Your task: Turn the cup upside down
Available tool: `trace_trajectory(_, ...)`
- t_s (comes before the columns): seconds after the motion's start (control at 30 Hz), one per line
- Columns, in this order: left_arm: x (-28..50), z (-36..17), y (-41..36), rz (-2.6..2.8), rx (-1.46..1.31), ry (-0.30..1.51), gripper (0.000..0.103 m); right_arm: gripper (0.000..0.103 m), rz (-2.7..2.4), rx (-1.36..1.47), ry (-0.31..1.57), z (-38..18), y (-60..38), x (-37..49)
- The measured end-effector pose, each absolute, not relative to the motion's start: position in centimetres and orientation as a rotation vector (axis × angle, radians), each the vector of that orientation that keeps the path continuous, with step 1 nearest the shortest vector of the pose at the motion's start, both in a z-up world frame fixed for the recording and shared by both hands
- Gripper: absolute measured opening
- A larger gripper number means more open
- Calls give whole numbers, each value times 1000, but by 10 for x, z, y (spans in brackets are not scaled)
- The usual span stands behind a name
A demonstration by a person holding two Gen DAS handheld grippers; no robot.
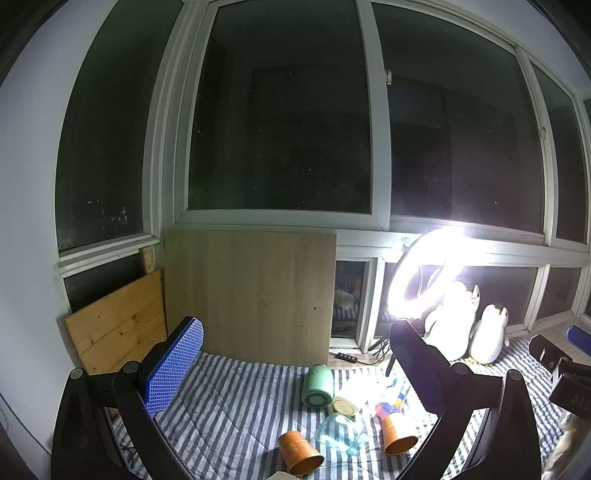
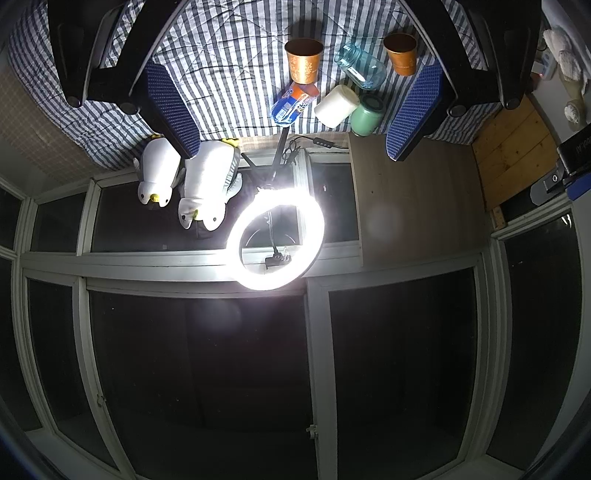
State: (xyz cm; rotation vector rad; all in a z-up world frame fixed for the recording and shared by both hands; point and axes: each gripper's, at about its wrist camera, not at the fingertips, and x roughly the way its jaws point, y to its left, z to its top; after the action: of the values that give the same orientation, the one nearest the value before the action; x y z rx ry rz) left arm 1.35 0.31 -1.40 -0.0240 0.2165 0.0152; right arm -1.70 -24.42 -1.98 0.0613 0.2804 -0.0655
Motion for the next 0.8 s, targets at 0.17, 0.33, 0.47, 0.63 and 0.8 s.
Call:
trace_trajectory(0.17, 14, -15, 3, 14, -24, 219, 103, 100, -77, 61, 278, -19, -249, -18)
trace_trajectory(0.33, 15, -19, 3, 12, -23, 222, 102, 100, -86, 53, 280, -18, -250, -16)
trace_trajectory(0.47, 16, -19, 2, 9, -21, 220, 103, 100, -91, 50, 273, -17, -250, -17)
trace_trajectory(0.63, 16, -20, 2, 9, -22, 221, 103, 100, -94, 41, 258, -15, -246, -19)
trace_trajectory(0.8, 16, -21, 2, 7, -22, 220, 103, 100, -93, 31, 249, -14, -246, -17)
